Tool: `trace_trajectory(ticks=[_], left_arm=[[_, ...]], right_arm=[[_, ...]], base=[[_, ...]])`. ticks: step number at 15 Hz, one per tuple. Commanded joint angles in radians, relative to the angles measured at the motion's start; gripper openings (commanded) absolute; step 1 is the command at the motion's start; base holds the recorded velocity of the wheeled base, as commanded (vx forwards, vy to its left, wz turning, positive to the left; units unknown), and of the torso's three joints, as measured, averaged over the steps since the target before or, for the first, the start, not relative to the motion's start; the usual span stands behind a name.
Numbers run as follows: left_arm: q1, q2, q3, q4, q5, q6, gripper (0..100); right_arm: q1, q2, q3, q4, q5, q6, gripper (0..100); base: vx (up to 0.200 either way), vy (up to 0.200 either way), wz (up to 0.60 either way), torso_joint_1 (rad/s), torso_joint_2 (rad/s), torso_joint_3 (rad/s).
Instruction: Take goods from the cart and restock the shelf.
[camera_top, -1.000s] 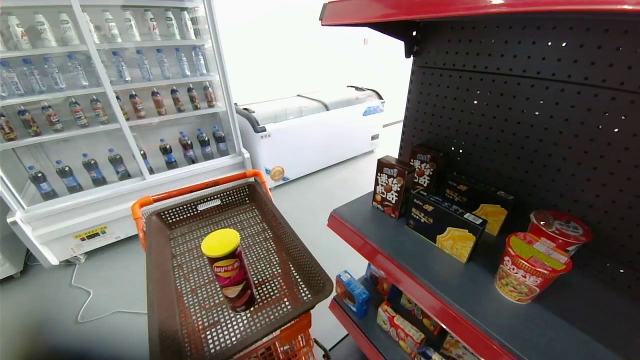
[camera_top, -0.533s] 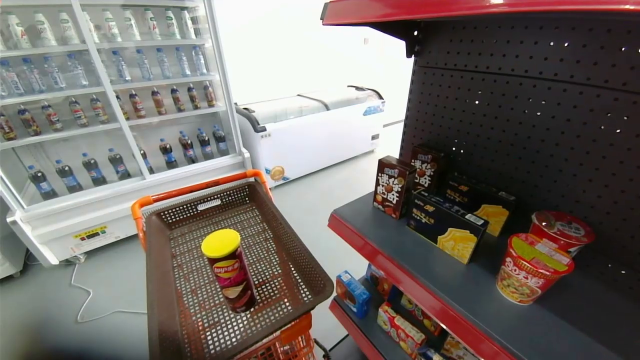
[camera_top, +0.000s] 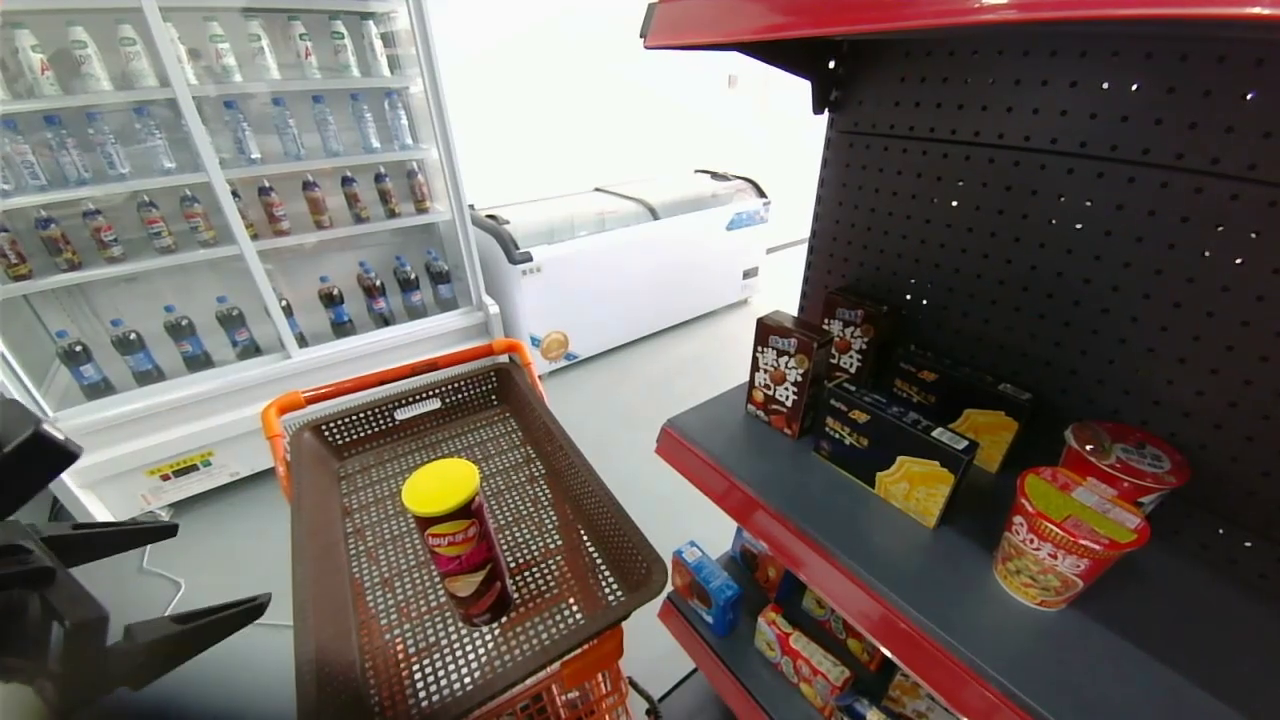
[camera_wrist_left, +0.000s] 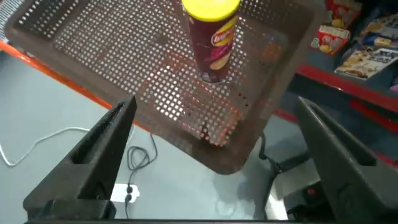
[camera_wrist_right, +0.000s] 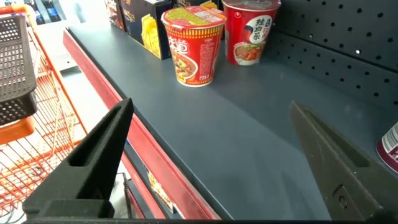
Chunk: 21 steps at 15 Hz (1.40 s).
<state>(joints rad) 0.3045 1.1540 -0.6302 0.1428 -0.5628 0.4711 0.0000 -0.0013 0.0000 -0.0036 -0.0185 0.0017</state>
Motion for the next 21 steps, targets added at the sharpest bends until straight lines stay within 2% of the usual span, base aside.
trace_trajectory(ticks=[1,2,3,4,5,8,12,17,19,21], left_arm=[[0.002,0.154,0.041,-0.089,-0.003,0.009,100],[-0.004,0.208,0.064,-0.175,-0.003,0.008,100],[-0.013,0.231,0.078,-0.212,-0.003,0.008,100],[-0.022,0.308,0.115,-0.339,-0.003,0.006,100],[-0.033,0.345,0.129,-0.4,-0.003,0.0,100],[-0.107,0.451,0.135,-0.512,-0.003,-0.019,100],[-0.151,0.604,0.139,-0.71,-0.003,-0.055,100],[-0.179,0.759,0.133,-0.858,-0.002,-0.066,100],[-0.206,0.809,0.122,-0.911,0.0,-0.089,100],[-0.237,0.846,0.109,-0.924,0.003,-0.112,100]], right_arm=[[0.0,0.001,0.0,-0.001,0.0,0.0,100],[0.0,0.001,0.0,-0.001,0.0,0.0,100],[0.0,0.001,0.0,-0.001,0.0,0.0,100],[0.0,0.001,0.0,-0.001,0.0,0.001,100],[0.0,0.001,0.0,-0.001,0.0,0.0,100],[0.0,0.001,0.0,-0.001,0.0,0.0,100],[0.0,0.001,0.0,-0.001,0.0,0.0,100],[0.0,0.001,0.0,0.001,0.0,0.001,100],[0.0,0.001,0.0,-0.001,0.0,0.0,100],[0.0,0.001,0.0,-0.001,0.0,0.001,100]], base=[[0.0,0.0,0.0,0.0,0.0,0.0],[0.0,0.0,0.0,0.0,0.0,0.0],[0.0,0.0,0.0,0.0,0.0,0.0],[0.0,0.0,0.0,0.0,0.0,0.0],[0.0,0.0,0.0,0.0,0.0,0.0],[0.0,0.0,0.0,0.0,0.0,0.0],[0.0,0.0,0.0,0.0,0.0,0.0],[0.0,0.0,0.0,0.0,0.0,0.0],[0.0,0.0,0.0,0.0,0.0,0.0],[0.0,0.0,0.0,0.0,0.0,0.0]])
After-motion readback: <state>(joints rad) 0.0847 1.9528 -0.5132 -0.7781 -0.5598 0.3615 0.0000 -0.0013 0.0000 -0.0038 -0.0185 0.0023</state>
